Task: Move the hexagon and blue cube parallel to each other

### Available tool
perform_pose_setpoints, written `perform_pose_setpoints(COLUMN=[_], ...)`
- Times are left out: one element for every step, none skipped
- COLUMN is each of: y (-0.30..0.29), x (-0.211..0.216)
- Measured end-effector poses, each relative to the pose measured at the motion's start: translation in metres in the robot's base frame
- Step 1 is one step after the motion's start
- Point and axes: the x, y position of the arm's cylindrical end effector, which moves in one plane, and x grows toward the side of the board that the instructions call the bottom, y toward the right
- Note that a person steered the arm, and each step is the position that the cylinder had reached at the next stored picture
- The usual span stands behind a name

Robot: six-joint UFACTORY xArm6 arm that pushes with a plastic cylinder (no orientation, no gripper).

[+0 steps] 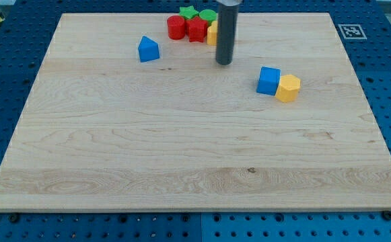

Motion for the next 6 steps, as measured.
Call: perform_pose_setpoints(y=[0.072, 0.102, 0.102, 0.102, 0.106, 0.151], x=[0.014, 0.046, 0.076, 0.110, 0.145, 0.149])
